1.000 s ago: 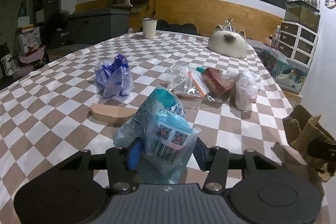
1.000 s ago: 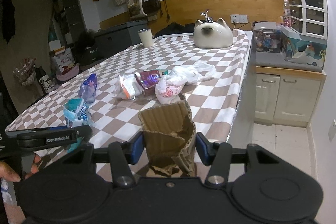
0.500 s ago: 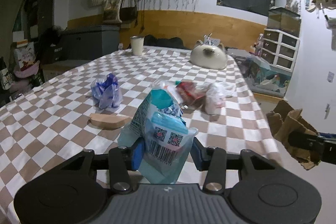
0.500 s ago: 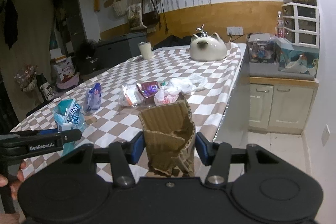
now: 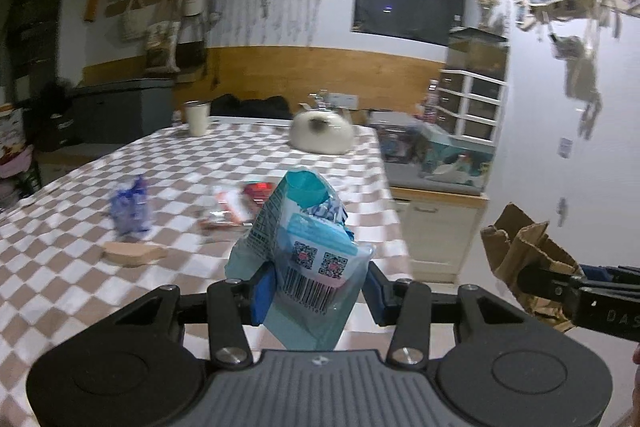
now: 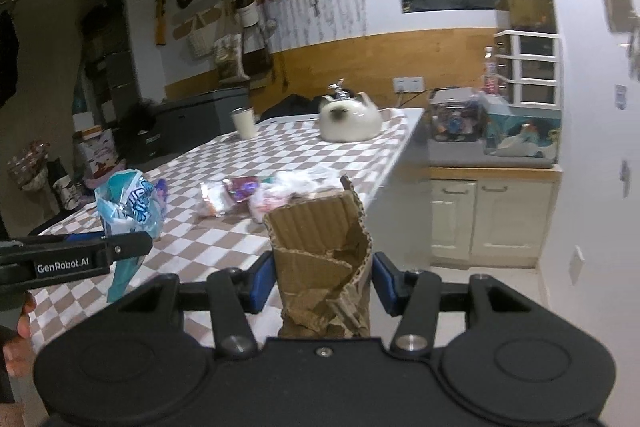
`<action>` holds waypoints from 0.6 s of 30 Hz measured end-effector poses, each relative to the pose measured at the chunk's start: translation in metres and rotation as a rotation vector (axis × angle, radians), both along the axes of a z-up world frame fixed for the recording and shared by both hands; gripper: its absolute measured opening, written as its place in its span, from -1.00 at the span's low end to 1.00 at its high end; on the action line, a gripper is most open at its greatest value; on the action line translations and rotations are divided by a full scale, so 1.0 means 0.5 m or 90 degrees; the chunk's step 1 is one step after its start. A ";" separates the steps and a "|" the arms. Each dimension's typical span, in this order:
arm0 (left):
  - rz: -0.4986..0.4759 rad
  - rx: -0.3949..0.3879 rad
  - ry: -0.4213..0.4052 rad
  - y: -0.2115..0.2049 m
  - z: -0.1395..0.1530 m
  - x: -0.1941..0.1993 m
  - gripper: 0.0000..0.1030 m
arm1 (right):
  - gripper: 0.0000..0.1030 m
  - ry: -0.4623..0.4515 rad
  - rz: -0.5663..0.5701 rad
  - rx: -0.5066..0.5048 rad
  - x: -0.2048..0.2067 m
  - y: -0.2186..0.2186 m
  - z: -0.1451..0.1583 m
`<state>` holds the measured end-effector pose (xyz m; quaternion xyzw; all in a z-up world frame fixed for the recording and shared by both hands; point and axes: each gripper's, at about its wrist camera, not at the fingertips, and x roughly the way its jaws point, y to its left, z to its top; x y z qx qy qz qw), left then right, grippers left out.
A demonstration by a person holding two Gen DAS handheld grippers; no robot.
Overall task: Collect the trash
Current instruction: 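Lift the cardboard box and snack bag and carry both over the trash bin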
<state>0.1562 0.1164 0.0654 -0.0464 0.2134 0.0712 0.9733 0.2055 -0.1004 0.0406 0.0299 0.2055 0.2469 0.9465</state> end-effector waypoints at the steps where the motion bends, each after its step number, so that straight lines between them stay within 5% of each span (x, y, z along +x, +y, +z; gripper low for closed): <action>1: -0.010 0.000 0.000 -0.016 -0.001 0.005 -0.08 | 0.03 -0.001 -0.007 0.000 -0.002 -0.012 -0.001; 18: -0.174 -0.006 0.071 -0.293 -0.121 0.105 -0.08 | 0.03 0.068 -0.154 0.003 0.007 -0.277 -0.122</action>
